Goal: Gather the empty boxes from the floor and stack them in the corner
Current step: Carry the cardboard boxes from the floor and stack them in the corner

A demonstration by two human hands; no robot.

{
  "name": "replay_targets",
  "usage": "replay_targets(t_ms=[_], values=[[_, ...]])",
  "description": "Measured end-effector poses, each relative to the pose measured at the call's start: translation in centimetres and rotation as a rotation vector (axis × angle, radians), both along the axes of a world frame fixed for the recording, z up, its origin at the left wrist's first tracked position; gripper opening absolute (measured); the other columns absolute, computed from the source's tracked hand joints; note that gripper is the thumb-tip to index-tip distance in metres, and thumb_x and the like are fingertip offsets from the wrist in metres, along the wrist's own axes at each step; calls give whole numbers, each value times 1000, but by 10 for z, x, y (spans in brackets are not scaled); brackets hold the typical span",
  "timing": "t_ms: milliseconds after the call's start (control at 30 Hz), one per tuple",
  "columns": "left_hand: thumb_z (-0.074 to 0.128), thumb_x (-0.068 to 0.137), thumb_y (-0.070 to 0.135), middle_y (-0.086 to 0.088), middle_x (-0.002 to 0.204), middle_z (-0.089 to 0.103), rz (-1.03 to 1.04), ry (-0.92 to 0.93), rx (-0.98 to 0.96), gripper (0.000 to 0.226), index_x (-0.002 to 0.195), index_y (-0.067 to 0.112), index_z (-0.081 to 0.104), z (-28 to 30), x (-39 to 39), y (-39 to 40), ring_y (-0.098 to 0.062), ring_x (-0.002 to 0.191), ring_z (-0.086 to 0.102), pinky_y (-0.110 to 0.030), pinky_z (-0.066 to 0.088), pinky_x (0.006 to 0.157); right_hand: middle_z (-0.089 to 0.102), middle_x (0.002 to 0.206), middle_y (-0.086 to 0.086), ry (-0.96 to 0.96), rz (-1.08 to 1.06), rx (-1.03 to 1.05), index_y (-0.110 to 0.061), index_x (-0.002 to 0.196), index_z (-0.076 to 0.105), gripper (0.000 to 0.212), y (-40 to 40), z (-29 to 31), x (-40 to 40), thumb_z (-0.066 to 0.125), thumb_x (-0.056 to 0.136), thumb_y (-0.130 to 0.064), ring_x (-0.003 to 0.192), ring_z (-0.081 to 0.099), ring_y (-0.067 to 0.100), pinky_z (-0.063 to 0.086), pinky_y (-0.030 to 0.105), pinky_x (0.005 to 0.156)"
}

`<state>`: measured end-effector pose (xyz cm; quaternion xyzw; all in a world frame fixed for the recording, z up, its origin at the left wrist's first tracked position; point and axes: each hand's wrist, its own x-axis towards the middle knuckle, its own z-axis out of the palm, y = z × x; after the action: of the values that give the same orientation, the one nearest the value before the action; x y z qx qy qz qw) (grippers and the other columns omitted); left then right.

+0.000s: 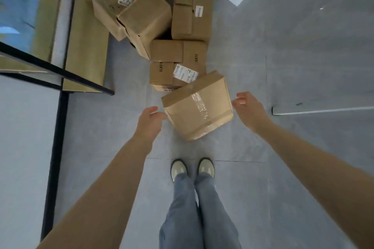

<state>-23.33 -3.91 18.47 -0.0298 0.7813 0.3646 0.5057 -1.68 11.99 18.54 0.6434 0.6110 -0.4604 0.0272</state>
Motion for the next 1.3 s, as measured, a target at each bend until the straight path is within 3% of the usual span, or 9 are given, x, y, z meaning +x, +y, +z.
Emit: replay_targets(t_ms=[333,400,500,533,600,700,867,1033,1300], values=[[69,87,20,-10,151,37,-25,-117,-205,82,154,14,23,-275,-7,11,-28,132,42,-46,37,112,38,149,17,-166,-5,-47,-5,147,24,75,70,-279,-7,56,92,-43,135,39,33,33,36,106],[69,87,19,-9,145,43,-26,-144,-223,83,155,14,21,-313,-5,11,-26,121,49,-42,43,104,31,152,18,-177,-41,-36,-4,149,19,80,80,-314,-5,56,92,-46,137,36,34,31,37,107],[66,89,15,1,102,52,-28,-173,-192,69,148,12,30,-353,2,13,-12,81,49,-31,45,73,33,151,19,-110,-106,-72,-4,149,20,96,89,-356,-1,56,82,-63,136,38,35,33,42,111],[66,90,14,1,105,51,-29,-186,-173,69,148,13,30,-364,4,13,-12,82,49,-33,44,74,38,148,18,-83,-135,-87,-5,148,22,104,91,-366,0,56,75,-71,132,43,35,36,45,109],[67,89,10,-4,135,47,9,-215,-109,74,151,17,27,-374,8,13,-21,112,52,-39,45,94,46,141,17,-52,-163,-90,-4,143,28,108,92,-378,5,55,67,-77,125,50,33,41,47,105],[66,89,6,-2,151,39,82,-249,-43,75,151,22,28,-368,11,14,-29,137,40,-45,36,109,53,131,16,-53,-168,-52,-4,136,37,100,89,-375,9,55,69,-76,118,55,32,45,48,100],[65,89,6,4,134,46,97,-214,-54,68,148,21,34,-317,10,16,-23,127,43,-41,35,107,56,124,15,-91,-140,-9,-2,131,40,78,86,-328,16,58,83,-62,110,57,32,48,46,94],[65,89,9,3,139,47,154,-160,-24,70,150,20,32,-232,0,18,-23,128,44,-38,34,108,56,121,14,-85,-112,36,-2,126,43,71,78,-243,12,63,84,-55,103,56,29,43,34,78],[74,86,25,2,135,51,189,24,52,70,143,18,35,-38,-22,11,-24,123,51,-46,41,108,50,125,15,-55,-148,82,-6,128,41,69,53,-41,5,74,78,-41,106,55,31,48,41,89]])
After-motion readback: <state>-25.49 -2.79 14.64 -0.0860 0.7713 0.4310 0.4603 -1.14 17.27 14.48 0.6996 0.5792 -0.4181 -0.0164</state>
